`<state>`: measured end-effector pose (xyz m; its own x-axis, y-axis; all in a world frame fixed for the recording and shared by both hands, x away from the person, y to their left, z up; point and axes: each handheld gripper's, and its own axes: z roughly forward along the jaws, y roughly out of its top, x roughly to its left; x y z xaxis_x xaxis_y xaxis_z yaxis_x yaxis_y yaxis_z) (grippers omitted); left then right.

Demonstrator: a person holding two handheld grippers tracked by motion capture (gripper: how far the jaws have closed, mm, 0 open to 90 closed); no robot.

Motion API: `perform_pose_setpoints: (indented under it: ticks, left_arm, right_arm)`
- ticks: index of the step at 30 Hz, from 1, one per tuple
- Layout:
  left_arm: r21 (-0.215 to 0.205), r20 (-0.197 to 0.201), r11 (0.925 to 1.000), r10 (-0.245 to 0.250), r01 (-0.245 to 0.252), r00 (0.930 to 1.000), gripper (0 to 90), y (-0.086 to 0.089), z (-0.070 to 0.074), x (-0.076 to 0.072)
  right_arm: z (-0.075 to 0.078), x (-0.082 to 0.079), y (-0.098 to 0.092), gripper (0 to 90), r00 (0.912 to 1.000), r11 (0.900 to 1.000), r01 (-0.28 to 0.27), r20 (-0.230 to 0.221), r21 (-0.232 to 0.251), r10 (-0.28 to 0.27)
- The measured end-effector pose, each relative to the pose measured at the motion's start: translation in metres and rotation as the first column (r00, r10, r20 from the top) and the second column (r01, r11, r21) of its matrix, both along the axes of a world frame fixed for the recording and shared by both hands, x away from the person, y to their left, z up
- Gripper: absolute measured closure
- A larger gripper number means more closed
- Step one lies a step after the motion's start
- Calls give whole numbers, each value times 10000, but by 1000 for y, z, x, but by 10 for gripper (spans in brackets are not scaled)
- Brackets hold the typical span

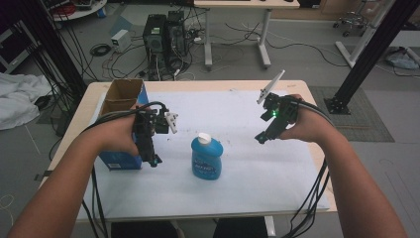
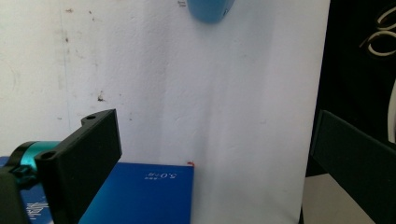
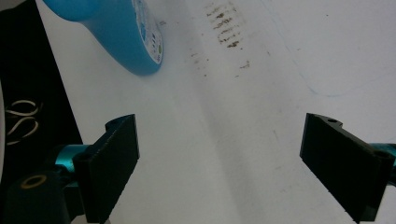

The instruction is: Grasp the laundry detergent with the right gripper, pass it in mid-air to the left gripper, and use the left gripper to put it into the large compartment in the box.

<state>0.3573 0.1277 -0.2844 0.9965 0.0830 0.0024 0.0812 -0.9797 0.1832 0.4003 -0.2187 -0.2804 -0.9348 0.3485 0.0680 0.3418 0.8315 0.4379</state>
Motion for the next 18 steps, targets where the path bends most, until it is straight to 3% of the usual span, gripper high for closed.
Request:
perform_pose_setpoints:
  ticks: [4,10,18]
  left_arm:
    - [-42,5,10000,-9,9,10000,17,0,0,0]
    - [-49,35,10000,33,-33,10000,17,1,0,0]
    - [-105,2,9999,63,-63,10000,17,1,-1,0]
  right_arm:
    - [-5,-5,-3,110,10000,9998,76,-53,164,-75]
    - [-13,-16,-7,110,9988,9939,263,-447,1071,-216]
    - [-24,-26,-5,110,9983,9926,90,-577,1210,-20]
